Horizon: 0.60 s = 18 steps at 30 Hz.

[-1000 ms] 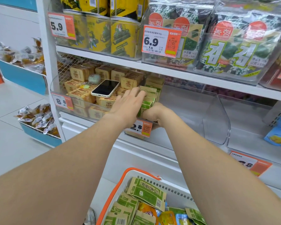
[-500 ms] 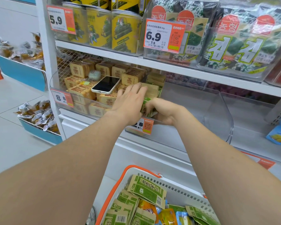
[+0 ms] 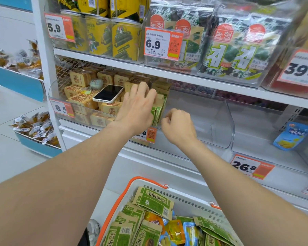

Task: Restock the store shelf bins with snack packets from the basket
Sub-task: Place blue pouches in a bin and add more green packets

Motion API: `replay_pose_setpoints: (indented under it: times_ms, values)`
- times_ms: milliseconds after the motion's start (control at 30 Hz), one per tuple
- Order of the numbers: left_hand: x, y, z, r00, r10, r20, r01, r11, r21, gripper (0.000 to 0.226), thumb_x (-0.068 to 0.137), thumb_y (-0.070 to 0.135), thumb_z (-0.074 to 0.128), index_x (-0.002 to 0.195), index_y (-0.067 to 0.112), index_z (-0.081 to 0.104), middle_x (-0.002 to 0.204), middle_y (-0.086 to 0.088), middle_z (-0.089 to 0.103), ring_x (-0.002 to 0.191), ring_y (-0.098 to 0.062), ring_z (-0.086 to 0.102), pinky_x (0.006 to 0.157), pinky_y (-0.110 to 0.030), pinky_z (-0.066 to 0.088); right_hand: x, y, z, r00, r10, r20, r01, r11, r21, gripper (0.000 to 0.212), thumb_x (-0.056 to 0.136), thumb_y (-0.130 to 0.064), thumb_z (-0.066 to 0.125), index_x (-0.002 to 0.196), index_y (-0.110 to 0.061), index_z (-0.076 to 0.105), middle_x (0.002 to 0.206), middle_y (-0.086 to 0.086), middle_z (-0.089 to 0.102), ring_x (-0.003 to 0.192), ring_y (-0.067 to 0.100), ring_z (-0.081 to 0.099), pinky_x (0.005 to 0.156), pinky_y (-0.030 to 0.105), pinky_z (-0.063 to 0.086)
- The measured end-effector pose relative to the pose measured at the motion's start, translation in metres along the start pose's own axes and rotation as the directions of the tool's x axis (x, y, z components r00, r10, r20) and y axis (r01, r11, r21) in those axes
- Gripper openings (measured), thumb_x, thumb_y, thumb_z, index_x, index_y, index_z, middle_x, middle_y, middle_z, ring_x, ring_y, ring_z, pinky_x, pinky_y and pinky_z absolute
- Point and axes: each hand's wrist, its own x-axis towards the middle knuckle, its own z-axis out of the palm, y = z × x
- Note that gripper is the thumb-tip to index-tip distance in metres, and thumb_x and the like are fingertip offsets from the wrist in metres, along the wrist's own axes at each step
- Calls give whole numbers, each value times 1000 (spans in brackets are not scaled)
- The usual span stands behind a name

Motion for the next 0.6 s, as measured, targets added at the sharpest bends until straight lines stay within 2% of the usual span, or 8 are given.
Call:
replay_pose_setpoints:
  times_ms: [100, 200, 267, 333, 400, 433, 500, 600]
  values:
    - [-5, 7, -8, 989, -41, 143, 63, 986, -152, 16, 86, 26, 62, 95, 22, 49, 88, 3, 55, 82, -25, 53, 65, -38, 41, -29, 10, -14, 938, -317, -140, 281, 931, -232, 24, 81, -26, 41, 84, -12, 61, 83, 7, 61, 80, 32, 54, 63, 37, 43]
    - [-11, 18, -16, 912, -64, 404, 154, 969, -193, 6, 87, 34, 62, 86, 28, 62, 76, 10, 63, 79, -23, 64, 68, -38, 53, -56, 13, -22, 918, -392, 55, 385, 854, -350, 24, 81, -29, 45, 82, -14, 62, 75, 11, 66, 71, 39, 62, 55, 35, 35]
    - [-20, 27, -15, 762, -14, 647, 156, 974, -163, 9, 92, 23, 60, 91, 23, 69, 77, 10, 66, 76, -17, 67, 73, -35, 56, -72, 10, -17, 884, -375, 280, 456, 825, -335, 24, 86, -30, 48, 91, -15, 66, 84, 14, 68, 77, 40, 63, 59, 35, 36]
    - [-31, 35, -11, 517, -4, 856, 167, 981, -96, 23, 95, 14, 52, 108, 18, 71, 88, 3, 73, 72, -12, 73, 81, -39, 61, -91, 4, -2, 788, -367, 494, 543, 792, -278, 23, 91, -27, 50, 100, -15, 67, 93, 12, 67, 79, 36, 59, 62, 35, 37]
    - [-42, 43, -10, 291, -35, 956, 145, 989, -8, 35, 98, 14, 45, 125, 21, 66, 106, 1, 75, 82, -14, 78, 94, -44, 61, -111, 0, 20, 682, -312, 662, 568, 795, -211, 22, 92, -22, 52, 107, -17, 67, 102, 8, 63, 80, 29, 54, 62, 34, 42]
    - [-46, 45, -9, 216, -56, 975, 127, 992, 29, 37, 100, 16, 43, 131, 23, 63, 114, 0, 74, 89, -15, 78, 96, -44, 60, -121, 0, 34, 630, -276, 726, 568, 801, -189, 24, 92, -19, 52, 111, -19, 66, 106, 6, 61, 82, 28, 54, 64, 34, 44]
    - [-52, 49, -9, 149, -83, 985, 88, 994, 70, 39, 104, 19, 42, 139, 22, 58, 124, -1, 72, 98, -17, 77, 96, -42, 60, -143, 0, 59, 536, -236, 811, 581, 799, -152, 27, 91, -13, 53, 116, -19, 63, 109, 6, 59, 89, 29, 59, 68, 36, 49]
    - [-58, 46, -7, 150, -100, 984, 14, 995, 99, 39, 104, 21, 43, 140, 21, 58, 118, 1, 71, 97, -15, 76, 94, -39, 59, -174, 0, 92, 423, -266, 866, 654, 751, -89, 38, 86, -5, 61, 121, -19, 57, 112, 7, 63, 97, 30, 65, 73, 42, 57]
